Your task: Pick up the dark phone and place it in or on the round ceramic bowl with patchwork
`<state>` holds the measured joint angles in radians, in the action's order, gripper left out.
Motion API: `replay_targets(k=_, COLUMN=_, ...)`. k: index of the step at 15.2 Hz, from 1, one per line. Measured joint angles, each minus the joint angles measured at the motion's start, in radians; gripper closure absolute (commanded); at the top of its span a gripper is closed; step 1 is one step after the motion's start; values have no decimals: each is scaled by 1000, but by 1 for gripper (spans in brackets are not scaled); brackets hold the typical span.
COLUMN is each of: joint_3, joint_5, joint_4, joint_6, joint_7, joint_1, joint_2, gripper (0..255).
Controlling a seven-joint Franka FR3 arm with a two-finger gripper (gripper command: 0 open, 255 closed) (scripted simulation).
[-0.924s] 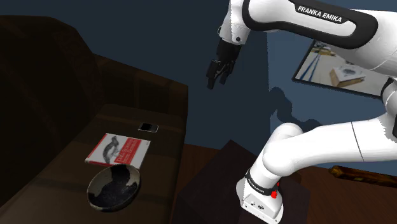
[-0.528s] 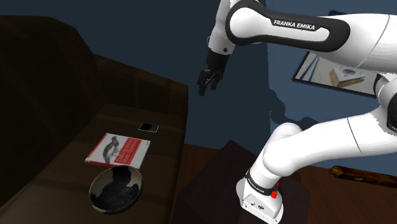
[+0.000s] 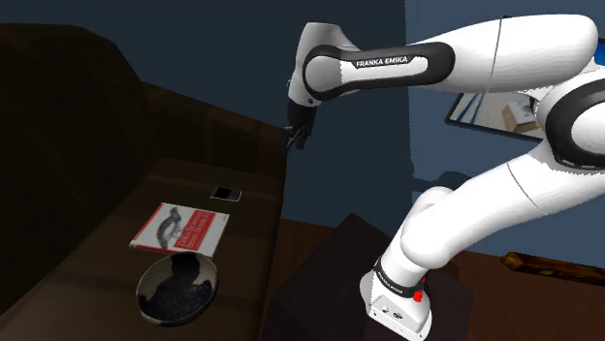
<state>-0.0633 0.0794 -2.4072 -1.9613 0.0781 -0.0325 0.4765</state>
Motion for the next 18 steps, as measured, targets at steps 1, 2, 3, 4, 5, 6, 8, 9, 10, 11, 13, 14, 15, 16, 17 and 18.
replay_targets(k=1, joint_3=-1, joint_5=-2, joint_4=1, joint_6=-34, joint_7=8, joint_1=-1, joint_2=-36, gripper=0)
replay_targets(k=2, joint_3=-2, joint_5=-4, joint_4=-2, joint_6=-66, joint_7=16, joint_1=-2, joint_2=-65, gripper=0)
replay_targets(k=3, joint_3=-5, joint_5=-6, joint_4=7, joint_6=-100, joint_7=21, joint_1=-4, joint_2=-109, gripper=0)
replay_targets(k=4, joint_3=-5, joint_5=-9, joint_4=12, joint_6=-127, joint_7=31, joint_1=-4, joint_2=-142, gripper=0)
replay_targets(k=5, joint_3=-9, joint_5=-11, joint_4=23, joint_6=-156, joint_7=34, joint_1=-6, joint_2=-182, gripper=0)
replay_targets(k=6, joint_3=-11, joint_5=-13, joint_4=30, joint_6=-180, joint_7=39, joint_1=-8, joint_2=-213, gripper=0)
replay_targets(k=8, joint_3=-13, joint_5=-20, joint_4=48, joint_6=-228, joint_7=53, joint_1=-9, joint_2=-280, gripper=0)
replay_targets(k=9, joint_3=-12, joint_5=-24, joint_4=62, joint_6=-252, joint_7=61, joint_1=-9, joint_2=-318, gripper=0)
replay_targets(k=10, joint_3=-12, joint_5=-28, joint_4=67, joint_6=-278, joint_7=70, joint_1=-8, joint_2=-351, gripper=0)
replay_targets(k=11, joint_3=-15, joint_5=-33, joint_4=86, joint_6=-301, joint_7=72, joint_1=-10, joint_2=-393, gripper=0)
replay_targets(k=13, joint_3=-16, joint_5=-43, joint_4=125, joint_6=-340, joint_7=83, joint_1=-11, joint_2=-473, gripper=0)
replay_targets(k=14, joint_3=-16, joint_5=-49, joint_4=147, joint_6=-361, joint_7=90, joint_1=-11, joint_2=-517, gripper=0)
replay_targets(k=15, joint_3=-19, joint_5=-55, joint_4=163, joint_6=-379, joint_7=88, joint_1=-15, joint_2=-551, gripper=0)
replay_targets(k=16, joint_3=-18, joint_5=-61, joint_4=187, joint_6=-399, joint_7=96, joint_1=-14, joint_2=-596, gripper=0)
replay_targets(k=17, joint_3=-20, joint_5=-68, joint_4=207, joint_6=-416, joint_7=97, joint_1=-17, joint_2=-633, gripper=0)
replay_targets(k=18, joint_3=-21, joint_5=-73, joint_4=223, joint_6=-428, joint_7=99, joint_1=-20, joint_2=-662, gripper=0)
